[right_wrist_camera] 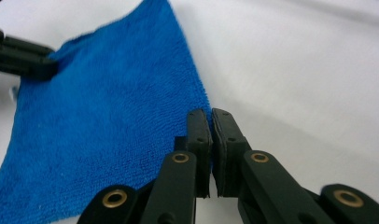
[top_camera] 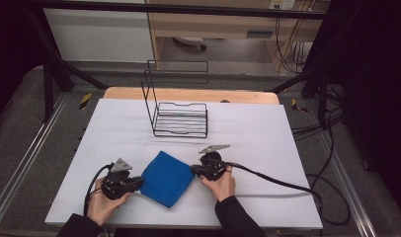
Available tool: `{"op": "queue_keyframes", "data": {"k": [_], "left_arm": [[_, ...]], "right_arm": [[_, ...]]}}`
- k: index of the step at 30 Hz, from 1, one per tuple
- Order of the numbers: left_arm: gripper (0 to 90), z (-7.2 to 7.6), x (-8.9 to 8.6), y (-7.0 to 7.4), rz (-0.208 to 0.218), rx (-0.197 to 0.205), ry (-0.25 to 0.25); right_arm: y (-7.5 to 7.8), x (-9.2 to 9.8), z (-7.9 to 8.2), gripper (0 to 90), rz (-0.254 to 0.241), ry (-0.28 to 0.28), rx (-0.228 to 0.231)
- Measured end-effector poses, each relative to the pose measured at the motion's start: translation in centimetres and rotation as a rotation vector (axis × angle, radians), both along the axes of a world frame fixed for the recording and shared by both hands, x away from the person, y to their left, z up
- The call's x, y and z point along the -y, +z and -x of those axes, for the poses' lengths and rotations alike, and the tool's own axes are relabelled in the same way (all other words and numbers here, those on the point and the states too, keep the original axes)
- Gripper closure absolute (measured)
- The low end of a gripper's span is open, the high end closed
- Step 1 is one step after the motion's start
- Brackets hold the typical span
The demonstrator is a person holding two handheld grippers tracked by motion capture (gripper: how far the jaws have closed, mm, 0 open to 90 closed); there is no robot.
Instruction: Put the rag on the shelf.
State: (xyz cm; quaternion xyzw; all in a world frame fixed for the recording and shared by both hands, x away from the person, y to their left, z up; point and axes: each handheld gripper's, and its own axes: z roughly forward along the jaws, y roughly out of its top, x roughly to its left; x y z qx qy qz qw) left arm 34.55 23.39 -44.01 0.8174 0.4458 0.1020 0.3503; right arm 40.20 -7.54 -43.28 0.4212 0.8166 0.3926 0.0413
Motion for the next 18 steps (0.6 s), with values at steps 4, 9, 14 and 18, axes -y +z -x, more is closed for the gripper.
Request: {"op": "queue_keyframes", "data": {"k": [4,9,14,18], "left_arm": [[81.6,0.5,0.6,0.1,-0.002,0.020,0.005],[78.9,1.4,1.5,0.1,0.003,0.031,0.016],[73.4,1.7,1.9,-0.1,-0.009,0.048,0.013],[66.3,1.5,1.4,0.1,-0.016,0.066,0.002]], "right_arm": [[1.2,-0.4,-1.8,86.6,0.056,0.071,0.047],[1.5,-1.2,-3.6,86.3,0.125,0.147,0.104],[0.6,-1.6,-4.5,77.2,0.147,0.141,0.145],[1.2,-1.0,-2.5,56.5,0.081,0.088,0.199]]}}
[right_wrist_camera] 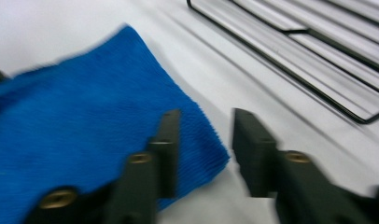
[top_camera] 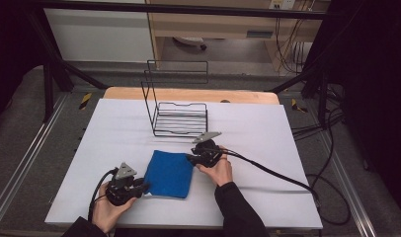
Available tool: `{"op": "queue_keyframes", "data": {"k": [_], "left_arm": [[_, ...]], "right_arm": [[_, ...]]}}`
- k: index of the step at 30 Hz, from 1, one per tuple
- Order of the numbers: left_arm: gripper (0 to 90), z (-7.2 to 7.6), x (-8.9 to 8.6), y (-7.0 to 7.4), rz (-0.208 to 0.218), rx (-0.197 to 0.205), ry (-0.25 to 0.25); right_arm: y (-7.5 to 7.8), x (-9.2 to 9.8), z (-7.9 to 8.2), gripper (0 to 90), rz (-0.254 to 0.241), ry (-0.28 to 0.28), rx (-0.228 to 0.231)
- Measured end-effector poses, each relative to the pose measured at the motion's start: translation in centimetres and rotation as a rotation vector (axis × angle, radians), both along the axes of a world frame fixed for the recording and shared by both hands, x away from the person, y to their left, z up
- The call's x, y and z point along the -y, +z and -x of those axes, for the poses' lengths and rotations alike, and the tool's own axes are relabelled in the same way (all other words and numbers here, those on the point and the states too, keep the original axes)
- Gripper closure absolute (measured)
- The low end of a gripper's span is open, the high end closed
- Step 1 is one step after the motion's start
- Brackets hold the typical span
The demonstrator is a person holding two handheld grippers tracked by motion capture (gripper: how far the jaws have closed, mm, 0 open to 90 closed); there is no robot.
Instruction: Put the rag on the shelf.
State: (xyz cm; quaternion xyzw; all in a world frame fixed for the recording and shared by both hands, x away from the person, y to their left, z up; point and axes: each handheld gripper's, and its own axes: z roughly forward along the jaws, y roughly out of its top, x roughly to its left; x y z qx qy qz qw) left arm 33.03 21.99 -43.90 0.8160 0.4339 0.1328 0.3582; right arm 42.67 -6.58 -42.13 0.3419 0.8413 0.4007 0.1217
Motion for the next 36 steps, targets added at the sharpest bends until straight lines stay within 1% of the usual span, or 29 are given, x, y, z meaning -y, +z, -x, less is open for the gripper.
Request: {"op": "queue_keyframes", "data": {"k": [2,3,4,5,6,8,10,12,13,14,15,16,17,18,19,20,22,23,24,25,26,27,28,30,33,35,36], "left_arm": [[64.6,0.0,-0.1,0.1,0.007,0.003,-0.003],[63.2,-0.1,-0.1,0.1,0.008,0.008,-0.010],[61.8,-0.1,-0.2,0.2,0.009,0.014,-0.014],[60.0,-0.1,-0.2,0.3,0.006,0.023,-0.017],[57.9,-0.2,-0.3,0.5,0.010,0.027,-0.022],[53.2,-0.3,-0.5,0.6,0.011,0.039,-0.030],[48.1,-0.6,-0.6,0.8,0.019,0.038,-0.040],[43.8,-0.9,-1.0,0.9,0.039,0.035,-0.046],[43.8,-1.1,-1.1,0.9,0.049,0.033,-0.044],[39.8,-1.2,-1.3,1.0,0.056,0.034,-0.042],[38.3,-1.3,-1.6,1.0,0.060,0.037,-0.042],[38.3,-1.4,-1.8,1.1,0.063,0.040,-0.038],[36.6,-1.5,-2.0,1.2,0.069,0.041,-0.036],[33.7,-1.5,-2.2,1.2,0.075,0.044,-0.032],[33.7,-1.6,-2.4,1.3,0.074,0.049,-0.026],[32.9,-1.7,-2.6,1.3,0.078,0.051,-0.019],[30.9,-1.8,-2.8,1.3,0.089,0.046,-0.012],[29.5,-1.8,-2.9,1.3,0.091,0.047,-0.010],[29.5,-1.8,-2.9,1.3,0.091,0.047,-0.008],[28.3,-1.9,-3.0,1.3,0.092,0.046,-0.005],[27.9,-1.9,-3.0,1.3,0.091,0.047,-0.004],[27.9,-1.9,-3.0,1.2,0.092,0.046,-0.003],[27.7,-1.9,-3.0,1.2,0.091,0.047,-0.002],[27.4,-1.9,-3.0,1.2,0.090,0.046,-0.003],[27.0,-1.9,-3.1,1.2,0.093,0.044,-0.002],[26.9,-1.9,-3.1,1.2,0.099,0.046,-0.004],[26.5,-1.9,-3.1,1.3,0.100,0.048,-0.007]], "right_arm": [[0.3,0.5,1.5,49.7,-0.019,0.001,-0.001],[0.3,0.7,2.3,48.8,-0.024,-0.004,-0.009],[0.2,1.0,3.1,48.6,-0.024,-0.008,-0.026],[0.1,1.2,3.9,48.5,-0.038,-0.024,-0.044],[0.0,1.3,4.6,48.7,-0.057,-0.028,-0.069],[-0.5,1.4,5.9,48.7,-0.075,-0.024,-0.090],[-1.2,1.0,7.0,49.0,-0.090,-0.017,-0.113],[-1.9,0.6,7.7,50.1,-0.113,-0.013,-0.136],[-1.9,0.6,7.7,50.1,-0.113,-0.013,-0.136],[-2.4,0.2,8.1,51.3,-0.104,-0.013,-0.150],[-2.6,0.1,8.2,51.9,-0.083,-0.017,-0.149],[-2.6,0.1,8.2,51.9,-0.083,-0.017,-0.149],[-2.7,0.0,8.3,54.2,-0.081,-0.024,-0.144],[-3.0,-0.3,8.6,56.8,-0.085,-0.022,-0.155],[-3.0,-0.3,8.6,56.8,-0.085,-0.022,-0.155],[-3.1,-0.5,8.7,58.6,-0.085,-0.018,-0.166],[-3.3,-0.8,8.9,60.2,-0.077,-0.029,-0.159],[-3.3,-0.9,9.0,62.7,-0.075,-0.031,-0.153],[-3.3,-1.0,9.1,65.9,-0.076,-0.037,-0.161],[-3.3,-1.2,9.3,72.0,-0.073,-0.051,-0.158],[-3.3,-1.3,9.3,76.3,-0.069,-0.053,-0.165],[-3.3,-1.3,9.3,76.3,-0.069,-0.053,-0.165],[-3.2,-1.3,9.3,80.7,-0.077,-0.061,-0.188],[-3.3,-1.4,9.3,85.8,-0.092,-0.070,-0.205],[-3.0,-1.2,9.1,87.8,-0.098,-0.081,-0.224],[-2.7,-0.9,9.1,88.0,-0.115,-0.083,-0.239],[-2.2,-0.3,8.9,88.0,-0.122,-0.089,-0.243]]}}
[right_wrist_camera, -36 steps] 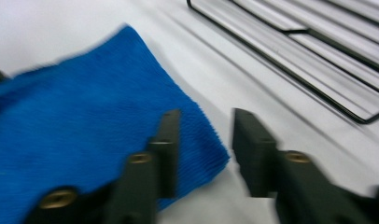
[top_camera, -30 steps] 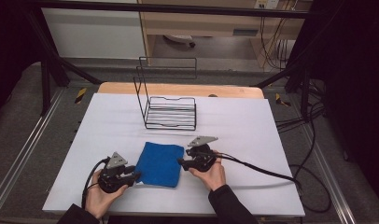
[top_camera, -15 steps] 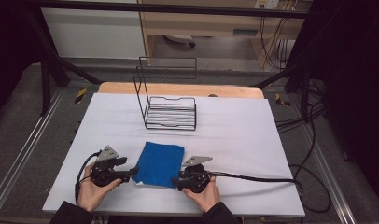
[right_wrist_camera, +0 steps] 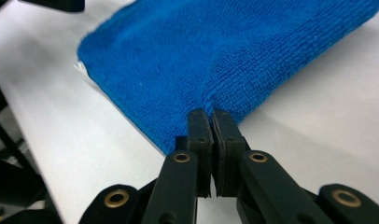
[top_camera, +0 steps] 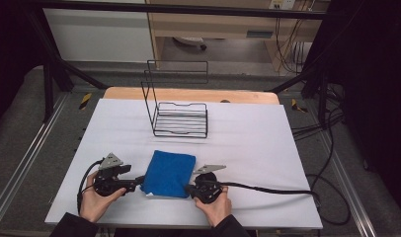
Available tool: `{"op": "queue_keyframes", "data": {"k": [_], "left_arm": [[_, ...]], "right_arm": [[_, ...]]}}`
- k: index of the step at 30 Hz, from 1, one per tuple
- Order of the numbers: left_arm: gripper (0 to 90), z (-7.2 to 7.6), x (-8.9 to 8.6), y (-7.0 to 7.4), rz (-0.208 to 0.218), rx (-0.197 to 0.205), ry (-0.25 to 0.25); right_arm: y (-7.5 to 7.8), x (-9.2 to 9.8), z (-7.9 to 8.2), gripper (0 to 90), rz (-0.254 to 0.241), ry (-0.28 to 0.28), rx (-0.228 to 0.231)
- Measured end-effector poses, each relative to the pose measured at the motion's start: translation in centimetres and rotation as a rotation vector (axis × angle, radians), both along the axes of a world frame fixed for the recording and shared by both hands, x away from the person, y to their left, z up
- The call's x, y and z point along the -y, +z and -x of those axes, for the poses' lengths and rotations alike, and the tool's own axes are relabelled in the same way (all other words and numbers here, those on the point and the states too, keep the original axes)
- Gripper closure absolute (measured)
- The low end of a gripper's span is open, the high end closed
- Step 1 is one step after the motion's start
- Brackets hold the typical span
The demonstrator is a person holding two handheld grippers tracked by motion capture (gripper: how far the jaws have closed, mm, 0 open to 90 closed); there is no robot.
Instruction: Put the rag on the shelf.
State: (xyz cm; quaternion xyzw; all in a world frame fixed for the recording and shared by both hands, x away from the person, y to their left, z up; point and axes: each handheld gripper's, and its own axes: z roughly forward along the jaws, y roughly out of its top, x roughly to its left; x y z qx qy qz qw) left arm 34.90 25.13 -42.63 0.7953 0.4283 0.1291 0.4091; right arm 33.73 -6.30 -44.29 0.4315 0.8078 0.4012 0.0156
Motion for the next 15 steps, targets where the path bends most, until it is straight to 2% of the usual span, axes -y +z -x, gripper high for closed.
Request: {"op": "queue_keyframes", "data": {"k": [2,4,6,8,9,11,12,13,14,15], "left_arm": [[26.4,0.0,0.0,0.1,0.006,0.004,-0.003],[25.3,0.1,0.1,0.1,0.010,0.003,-0.005],[24.6,0.1,0.1,0.1,0.012,0.004,-0.009],[22.8,0.1,0.2,0.1,0.013,0.002,-0.016],[22.1,0.1,0.2,0.1,0.006,0.006,-0.018],[20.7,0.1,0.3,0.2,0.008,0.010,-0.025],[19.9,0.1,0.4,0.2,0.013,0.009,-0.029],[17.9,0.1,0.4,0.2,0.011,0.012,-0.032],[17.9,0.0,0.5,0.2,0.012,0.012,-0.033],[16.6,-0.1,0.4,0.3,0.007,0.013,-0.037]], "right_arm": [[0.3,0.4,-0.1,88.0,0.003,-0.005,0.002],[0.6,1.5,-0.2,87.7,0.028,-0.005,-0.012],[0.6,1.7,-0.2,87.5,0.031,-0.008,-0.010],[0.3,2.1,-0.4,86.6,0.069,-0.003,0.002],[0.2,2.2,-0.3,85.7,0.060,-0.005,-0.005],[-0.1,2.4,-0.4,79.2,0.075,0.009,0.009],[-0.1,2.6,-0.4,74.4,0.063,0.008,0.011],[-0.1,2.9,-0.5,64.7,0.055,0.010,0.038],[-0.1,2.9,-0.5,64.7,0.055,0.010,0.038],[0.0,3.1,-0.6,60.3,0.049,0.013,0.048]]}}
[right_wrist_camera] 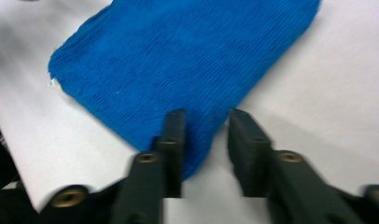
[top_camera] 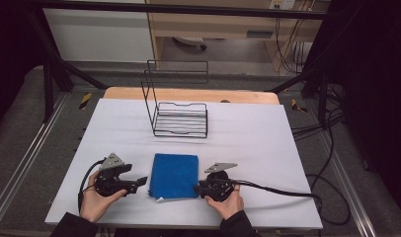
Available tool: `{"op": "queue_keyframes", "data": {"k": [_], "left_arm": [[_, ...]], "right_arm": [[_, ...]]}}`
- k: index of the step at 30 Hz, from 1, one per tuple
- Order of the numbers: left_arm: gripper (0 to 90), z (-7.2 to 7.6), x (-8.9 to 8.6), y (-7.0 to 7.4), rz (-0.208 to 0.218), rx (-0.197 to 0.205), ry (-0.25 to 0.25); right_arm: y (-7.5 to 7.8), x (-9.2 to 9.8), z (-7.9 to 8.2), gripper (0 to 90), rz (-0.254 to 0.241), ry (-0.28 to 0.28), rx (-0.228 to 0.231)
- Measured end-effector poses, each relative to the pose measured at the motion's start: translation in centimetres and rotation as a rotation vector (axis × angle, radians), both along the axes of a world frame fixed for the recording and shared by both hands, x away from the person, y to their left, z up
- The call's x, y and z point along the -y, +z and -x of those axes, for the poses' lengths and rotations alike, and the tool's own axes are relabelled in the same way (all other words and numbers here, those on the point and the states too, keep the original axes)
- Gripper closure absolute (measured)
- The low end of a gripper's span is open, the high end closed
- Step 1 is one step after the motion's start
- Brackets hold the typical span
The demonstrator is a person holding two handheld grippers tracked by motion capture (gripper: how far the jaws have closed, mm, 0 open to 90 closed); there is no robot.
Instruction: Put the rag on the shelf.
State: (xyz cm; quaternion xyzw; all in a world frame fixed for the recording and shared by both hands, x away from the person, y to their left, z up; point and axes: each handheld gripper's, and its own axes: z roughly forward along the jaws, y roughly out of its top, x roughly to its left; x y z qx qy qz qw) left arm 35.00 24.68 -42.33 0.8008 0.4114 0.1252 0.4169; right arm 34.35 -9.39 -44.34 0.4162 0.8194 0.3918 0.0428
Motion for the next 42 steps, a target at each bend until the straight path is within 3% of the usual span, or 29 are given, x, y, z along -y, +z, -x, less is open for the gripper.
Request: {"op": "queue_keyframes", "data": {"k": [1,4,5,6,7,9,13,23,29,42], "left_arm": [[14.5,-0.1,0.0,0.0,0.006,0.000,0.003],[12.1,-0.4,0.1,0.3,0.024,-0.009,-0.016],[12.1,-0.5,0.2,0.4,0.026,-0.010,-0.025],[10.6,-0.7,0.3,0.5,0.021,-0.008,-0.035],[10.6,-0.8,0.4,0.6,0.018,-0.005,-0.040],[9.2,-1.1,0.7,0.9,0.010,0.002,-0.050],[9.2,-2.0,1.1,1.4,0.009,0.004,-0.052],[12.4,-4.2,2.4,2.3,0.006,0.031,-0.020],[17.8,-5.6,3.3,2.2,-0.042,0.036,0.001],[37.1,-8.0,4.5,0.2,-0.078,-0.032,0.060]], "right_arm": [[0.3,0.5,-0.3,50.7,-0.029,-0.005,0.033],[1.1,1.3,-1.0,37.2,-0.056,0.002,0.077],[1.1,1.3,-1.0,37.2,-0.056,0.002,0.077],[1.7,1.8,-1.5,29.0,-0.067,0.005,0.112],[1.7,1.8,-1.5,29.0,-0.067,0.005,0.112],[2.1,2.6,-2.3,18.8,-0.076,0.012,0.157],[2.5,3.6,-3.4,10.0,-0.090,0.012,0.170],[2.0,5.7,-4.2,7.0,-0.064,0.007,0.209],[1.5,6.5,-3.9,6.5,-0.060,-0.014,0.195],[1.4,6.7,-3.8,7.8,-0.056,-0.010,0.188]]}}
